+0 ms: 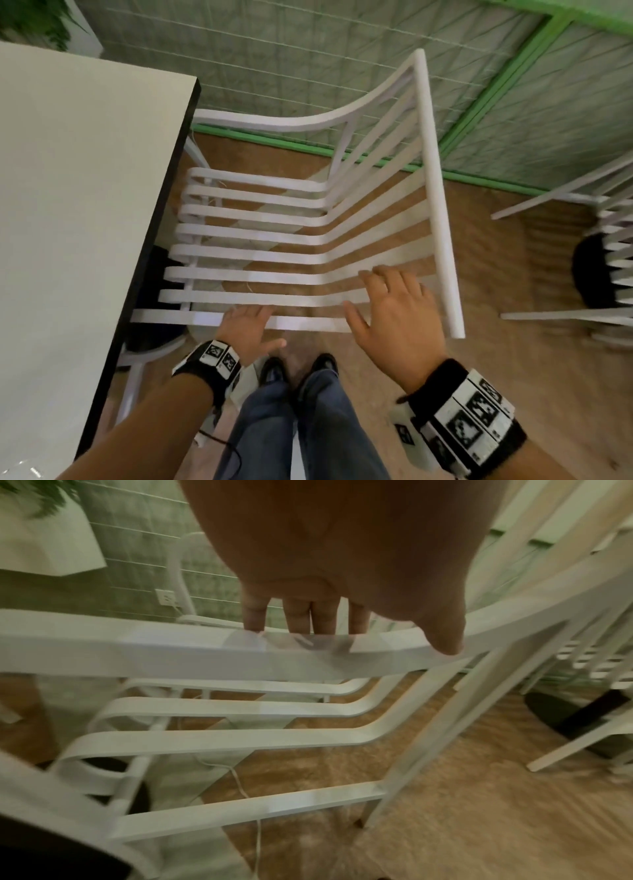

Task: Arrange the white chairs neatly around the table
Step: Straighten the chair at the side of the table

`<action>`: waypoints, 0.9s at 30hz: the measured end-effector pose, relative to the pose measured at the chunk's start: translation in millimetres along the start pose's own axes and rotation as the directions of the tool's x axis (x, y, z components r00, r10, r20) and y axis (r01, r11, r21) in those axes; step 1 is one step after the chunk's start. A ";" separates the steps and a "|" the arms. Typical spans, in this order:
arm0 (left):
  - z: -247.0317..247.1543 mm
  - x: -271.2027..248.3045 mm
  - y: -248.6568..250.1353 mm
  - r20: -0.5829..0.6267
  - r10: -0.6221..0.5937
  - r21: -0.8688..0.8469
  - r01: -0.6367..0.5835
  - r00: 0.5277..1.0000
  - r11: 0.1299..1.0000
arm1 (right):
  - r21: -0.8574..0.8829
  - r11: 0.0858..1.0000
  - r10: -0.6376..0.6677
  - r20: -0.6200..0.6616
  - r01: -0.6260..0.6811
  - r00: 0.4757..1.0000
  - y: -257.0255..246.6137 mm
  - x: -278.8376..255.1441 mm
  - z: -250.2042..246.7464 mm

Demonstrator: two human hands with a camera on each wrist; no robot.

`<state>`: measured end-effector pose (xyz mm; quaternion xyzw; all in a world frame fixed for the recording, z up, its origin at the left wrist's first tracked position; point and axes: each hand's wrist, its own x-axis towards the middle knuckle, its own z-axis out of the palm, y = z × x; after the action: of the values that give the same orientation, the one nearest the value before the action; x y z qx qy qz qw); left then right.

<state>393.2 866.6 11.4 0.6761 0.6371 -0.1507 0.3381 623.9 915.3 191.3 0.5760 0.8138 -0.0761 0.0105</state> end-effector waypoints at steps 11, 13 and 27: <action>7.1 33.9 84.7 0.009 0.126 0.015 -0.126 0.992 0.992 | 0.202 0.923 0.337 -0.004 -0.329 0.942 75.1 23.3 -19.0; 9.0 38.7 89.7 0.010 0.109 0.030 -0.109 0.994 0.994 | 0.268 0.883 0.387 0.045 -0.385 0.921 80.1 28.0 -8.1; 17.8 8.3 70.8 0.032 0.029 0.091 -0.032 0.999 0.995 | 0.445 0.761 0.459 0.145 -0.472 0.876 52.4 7.5 12.4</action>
<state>466.6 864.3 12.0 0.6981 0.6139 -0.1846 0.3188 669.7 937.6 172.4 0.7439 0.6022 -0.2724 -0.0990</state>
